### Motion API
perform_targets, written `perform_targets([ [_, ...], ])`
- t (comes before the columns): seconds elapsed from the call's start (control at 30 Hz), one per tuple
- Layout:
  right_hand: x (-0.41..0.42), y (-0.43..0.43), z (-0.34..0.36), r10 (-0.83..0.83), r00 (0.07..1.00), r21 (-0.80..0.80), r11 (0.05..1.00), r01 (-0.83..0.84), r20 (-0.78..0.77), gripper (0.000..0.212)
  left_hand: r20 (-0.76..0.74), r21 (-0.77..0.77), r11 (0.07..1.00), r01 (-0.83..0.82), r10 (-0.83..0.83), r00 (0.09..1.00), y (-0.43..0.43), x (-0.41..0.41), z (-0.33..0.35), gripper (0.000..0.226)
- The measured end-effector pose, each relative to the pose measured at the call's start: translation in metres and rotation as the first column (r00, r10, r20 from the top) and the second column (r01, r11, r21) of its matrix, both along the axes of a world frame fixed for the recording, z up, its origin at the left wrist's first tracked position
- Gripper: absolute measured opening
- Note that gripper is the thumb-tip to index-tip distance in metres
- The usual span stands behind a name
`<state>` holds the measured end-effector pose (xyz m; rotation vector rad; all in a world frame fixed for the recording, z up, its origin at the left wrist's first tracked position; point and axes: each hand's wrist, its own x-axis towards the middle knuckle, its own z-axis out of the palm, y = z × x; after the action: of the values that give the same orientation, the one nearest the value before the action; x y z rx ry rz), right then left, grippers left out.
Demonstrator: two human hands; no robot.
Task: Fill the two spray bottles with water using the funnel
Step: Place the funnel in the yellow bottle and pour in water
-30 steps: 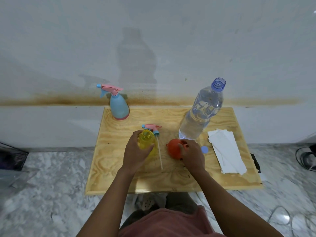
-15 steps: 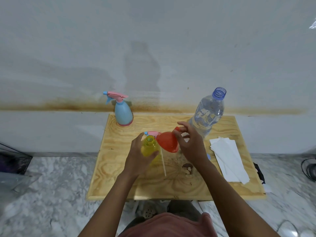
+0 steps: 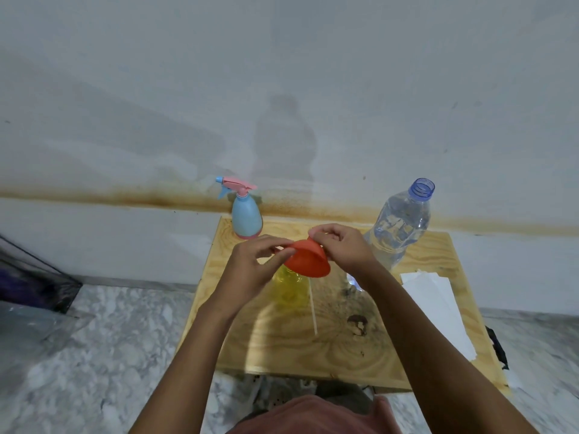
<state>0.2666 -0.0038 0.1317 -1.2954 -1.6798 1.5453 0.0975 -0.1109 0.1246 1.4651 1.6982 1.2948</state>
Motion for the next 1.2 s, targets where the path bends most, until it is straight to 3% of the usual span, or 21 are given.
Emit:
perform_targets([
  [0.2,0.003,-0.002,0.012,0.084,0.996,-0.143,0.986,-0.088,-0.038,0.042,0.084,0.008,0.973,-0.231,0.23,0.97,0.004,-0.003,0.002,0.012],
  [0.3,0.011,-0.006,0.014,0.186,0.979,-0.12,0.974,-0.195,-0.079,0.038,0.129,-0.031,0.958,-0.285,0.287,0.949,0.004,-0.007,0.002,0.008],
  [0.4,0.012,-0.01,0.009,0.198,0.976,-0.062,0.977,-0.203,-0.087,0.028,0.169,-0.097,0.951,-0.292,0.305,0.937,0.006,-0.007,0.003,0.01],
  [0.57,0.012,-0.012,-0.002,0.183,0.982,-0.05,0.981,-0.185,-0.046,0.029,0.142,-0.172,0.945,-0.277,0.302,0.943,0.01,-0.009,-0.002,0.015],
  [1.0,0.005,-0.015,-0.027,0.073,0.997,-0.039,0.997,-0.072,0.025,0.012,0.144,-0.222,0.932,-0.286,0.321,0.936,0.015,-0.003,-0.022,0.017],
  [1.2,0.004,-0.017,-0.034,-0.013,1.0,0.005,1.0,0.013,0.012,0.018,0.128,-0.203,0.937,-0.285,0.314,0.941,0.013,-0.001,-0.029,0.022],
])
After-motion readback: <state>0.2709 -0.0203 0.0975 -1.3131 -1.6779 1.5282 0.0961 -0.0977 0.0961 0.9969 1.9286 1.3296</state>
